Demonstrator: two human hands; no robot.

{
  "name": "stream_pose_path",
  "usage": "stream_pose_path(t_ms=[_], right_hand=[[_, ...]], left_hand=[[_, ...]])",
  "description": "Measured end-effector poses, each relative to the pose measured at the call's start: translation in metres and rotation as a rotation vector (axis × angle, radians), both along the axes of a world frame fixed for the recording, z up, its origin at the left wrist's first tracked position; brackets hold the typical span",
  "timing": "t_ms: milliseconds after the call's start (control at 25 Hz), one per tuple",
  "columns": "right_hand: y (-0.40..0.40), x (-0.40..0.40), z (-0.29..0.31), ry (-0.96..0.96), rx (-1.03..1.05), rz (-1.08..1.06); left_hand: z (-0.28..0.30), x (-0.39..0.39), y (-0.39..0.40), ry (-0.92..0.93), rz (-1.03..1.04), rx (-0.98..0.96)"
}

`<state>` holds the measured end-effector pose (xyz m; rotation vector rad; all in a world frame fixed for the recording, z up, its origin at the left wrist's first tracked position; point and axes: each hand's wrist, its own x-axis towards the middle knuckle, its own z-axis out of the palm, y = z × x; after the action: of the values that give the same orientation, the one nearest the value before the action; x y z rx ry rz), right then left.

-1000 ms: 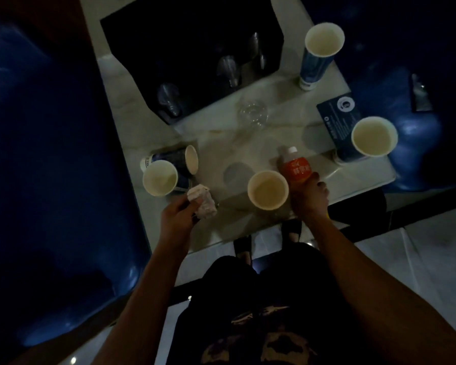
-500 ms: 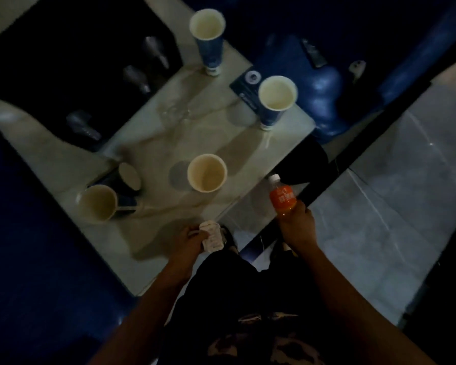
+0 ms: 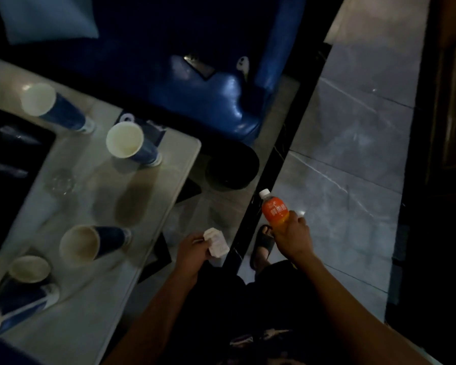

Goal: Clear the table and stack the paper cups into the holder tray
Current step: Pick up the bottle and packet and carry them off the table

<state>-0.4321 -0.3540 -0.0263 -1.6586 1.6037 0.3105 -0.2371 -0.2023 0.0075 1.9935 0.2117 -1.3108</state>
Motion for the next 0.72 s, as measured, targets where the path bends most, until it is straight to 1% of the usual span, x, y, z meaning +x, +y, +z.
stream_pose_path(t_ms=[80,160,280,400,480,600,720], right_hand=[[-0.021,-0.008,0.0,-0.015,0.003,-0.014],[-0.049,-0.022,0.001,-0.027,0.019,-0.056],[-0.078,-0.023,-0.002,-0.072,0.014,-0.113],[-0.1,-0.01,-0.009,-0.137,-0.019,-0.172],[-0.111,0.005,-0.023,-0.159,-0.023,-0.218],[-0.125,0.033,-0.057,-0.186,-0.023,-0.272],[-0.13,0.052,-0.095,-0.203,-0.013,-0.314]], left_hand=[[-0.003,-0.002,-0.026,-0.035,-0.053,-0.012],[-0.004,-0.01,-0.066,-0.08,-0.059,-0.006],[0.002,-0.004,-0.115,-0.106,-0.107,-0.038],[-0.002,0.01,-0.154,-0.095,-0.032,-0.087],[-0.019,0.024,-0.172,-0.113,0.005,-0.107],[-0.057,0.046,-0.201,-0.124,0.004,-0.105],[-0.103,0.055,-0.219,-0.186,-0.073,-0.04]])
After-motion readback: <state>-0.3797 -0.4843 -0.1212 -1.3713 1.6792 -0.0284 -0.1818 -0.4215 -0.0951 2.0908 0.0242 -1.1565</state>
